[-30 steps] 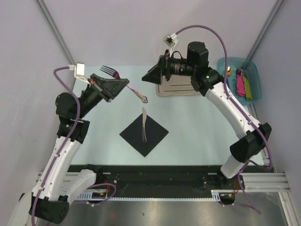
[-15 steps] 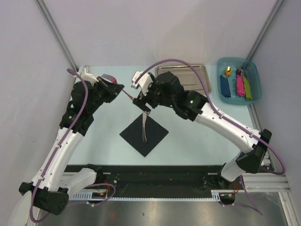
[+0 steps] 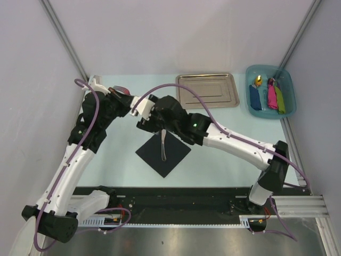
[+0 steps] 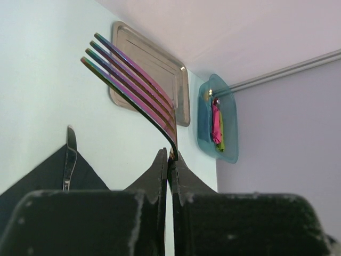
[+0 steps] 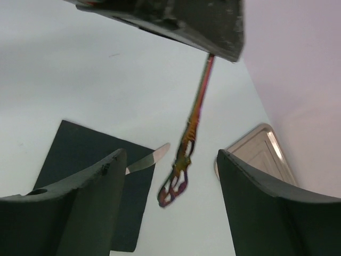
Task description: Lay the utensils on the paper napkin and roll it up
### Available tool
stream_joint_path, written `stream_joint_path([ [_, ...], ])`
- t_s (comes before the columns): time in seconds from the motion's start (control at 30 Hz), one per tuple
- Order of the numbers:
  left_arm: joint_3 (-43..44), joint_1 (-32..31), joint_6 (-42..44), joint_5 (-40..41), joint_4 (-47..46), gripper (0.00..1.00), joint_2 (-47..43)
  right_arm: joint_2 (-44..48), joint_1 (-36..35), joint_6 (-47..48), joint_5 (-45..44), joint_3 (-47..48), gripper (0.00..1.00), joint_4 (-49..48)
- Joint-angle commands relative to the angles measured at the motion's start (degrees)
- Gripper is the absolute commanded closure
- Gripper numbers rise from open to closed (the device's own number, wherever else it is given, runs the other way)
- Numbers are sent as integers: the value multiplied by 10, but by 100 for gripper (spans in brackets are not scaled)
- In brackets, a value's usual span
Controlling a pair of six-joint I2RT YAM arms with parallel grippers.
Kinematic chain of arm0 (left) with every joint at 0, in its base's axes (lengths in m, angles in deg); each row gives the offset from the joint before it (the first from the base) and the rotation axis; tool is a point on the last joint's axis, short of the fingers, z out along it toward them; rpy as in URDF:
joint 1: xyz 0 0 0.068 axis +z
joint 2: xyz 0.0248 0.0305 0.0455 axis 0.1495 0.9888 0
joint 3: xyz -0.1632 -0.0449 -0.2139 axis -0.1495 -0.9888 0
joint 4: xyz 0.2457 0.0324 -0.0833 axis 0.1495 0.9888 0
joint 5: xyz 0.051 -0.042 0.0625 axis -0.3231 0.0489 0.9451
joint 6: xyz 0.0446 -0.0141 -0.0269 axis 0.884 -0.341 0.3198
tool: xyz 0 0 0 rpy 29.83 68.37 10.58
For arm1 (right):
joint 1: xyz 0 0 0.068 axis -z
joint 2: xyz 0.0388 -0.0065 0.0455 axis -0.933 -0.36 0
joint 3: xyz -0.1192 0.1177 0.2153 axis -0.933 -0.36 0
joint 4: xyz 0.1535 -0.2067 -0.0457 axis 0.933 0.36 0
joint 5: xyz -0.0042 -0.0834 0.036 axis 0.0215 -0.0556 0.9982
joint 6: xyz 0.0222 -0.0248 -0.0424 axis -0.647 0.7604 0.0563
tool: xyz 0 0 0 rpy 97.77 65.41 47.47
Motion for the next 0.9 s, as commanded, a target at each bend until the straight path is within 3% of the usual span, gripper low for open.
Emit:
stream_joint_path([
  [0.0, 21, -4, -36, 9, -1, 100, 2, -34, -22, 45, -82, 15, 30, -65],
  [0.17, 24, -3, -40, 8, 8, 100, -1, -56, -28, 85, -151, 5, 59, -121],
  [0.2, 22, -3, -38, 8, 10, 100, -2, -57, -28, 97, -158, 1, 75, -128],
  [0.3, 14, -3, -36, 0, 1, 100, -5, -58, -21, 98, -164, -3, 100, -138],
  [0.37, 7, -3, -32, -9, -7, 93, -10, -57, -15, 86, -161, -2, 100, -138],
  [0.4, -2, -3, -29, -15, -23, 72, -12, -57, -12, 82, -157, -1, 100, -138],
  [0.43, -7, -3, -20, -22, -31, 66, -19, -57, -9, 63, -149, 4, 100, -128],
  [0.53, -25, -3, -5, -37, -61, 31, -38, -60, 27, -12, -97, 42, 100, -74],
  [0.67, -59, -2, 32, -70, -107, 19, -67, -78, 101, -151, 46, 114, 100, 20],
  [0.7, -66, 0, 40, -74, -114, 16, -73, -79, 119, -176, 145, 127, 100, 40],
  [0.73, -73, 2, 60, -76, -119, 13, -78, -80, 135, -232, 177, 128, 100, 43],
  [0.8, -92, 16, 74, -72, -122, 12, -97, -83, 179, -274, 295, 119, 100, 46],
  [0.87, -112, 35, 78, -72, -125, 16, -107, -81, 201, -351, 350, 95, 100, 32],
])
